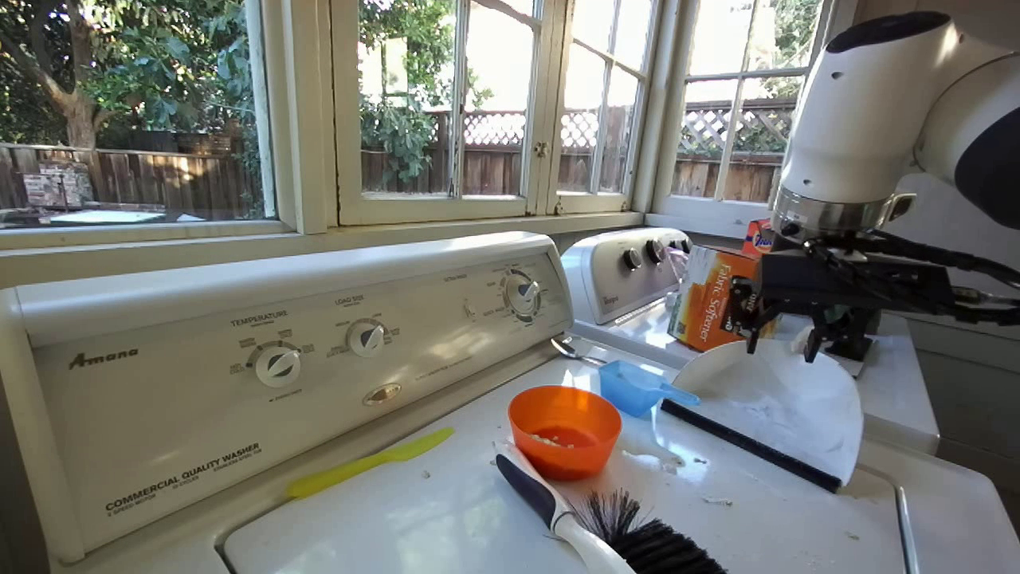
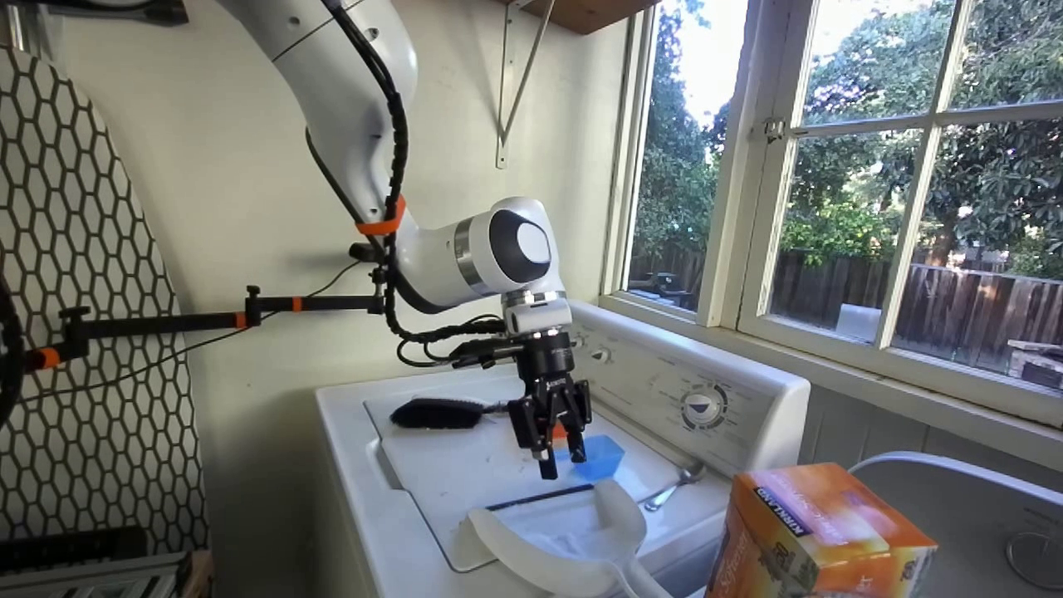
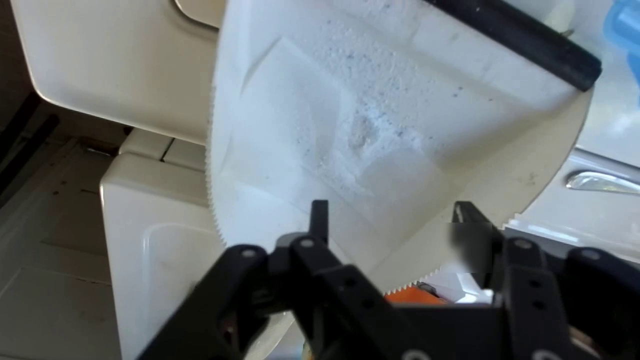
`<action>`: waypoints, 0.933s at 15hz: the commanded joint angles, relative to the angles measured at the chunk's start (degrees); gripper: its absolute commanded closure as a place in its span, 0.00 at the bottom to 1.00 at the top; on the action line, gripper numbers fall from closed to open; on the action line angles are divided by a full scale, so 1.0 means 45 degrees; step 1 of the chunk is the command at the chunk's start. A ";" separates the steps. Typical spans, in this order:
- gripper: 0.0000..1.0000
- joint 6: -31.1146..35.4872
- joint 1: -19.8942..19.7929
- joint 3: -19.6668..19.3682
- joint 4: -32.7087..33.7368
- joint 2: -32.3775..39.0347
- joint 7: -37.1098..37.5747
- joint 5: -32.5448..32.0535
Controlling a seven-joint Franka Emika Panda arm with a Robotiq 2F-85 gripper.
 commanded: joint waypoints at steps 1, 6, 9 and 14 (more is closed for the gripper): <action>0.02 -0.0084 0.0056 0.0133 0.0245 -0.0008 0.0007 -0.0263; 0.00 0.1196 -0.0180 0.0217 0.0062 -0.0374 -0.1660 0.0341; 0.00 0.2583 -0.0384 0.0260 -0.0077 -0.0553 -0.3684 0.1201; 0.00 0.3633 -0.0463 0.0636 -0.0006 -0.0637 -0.8808 0.4244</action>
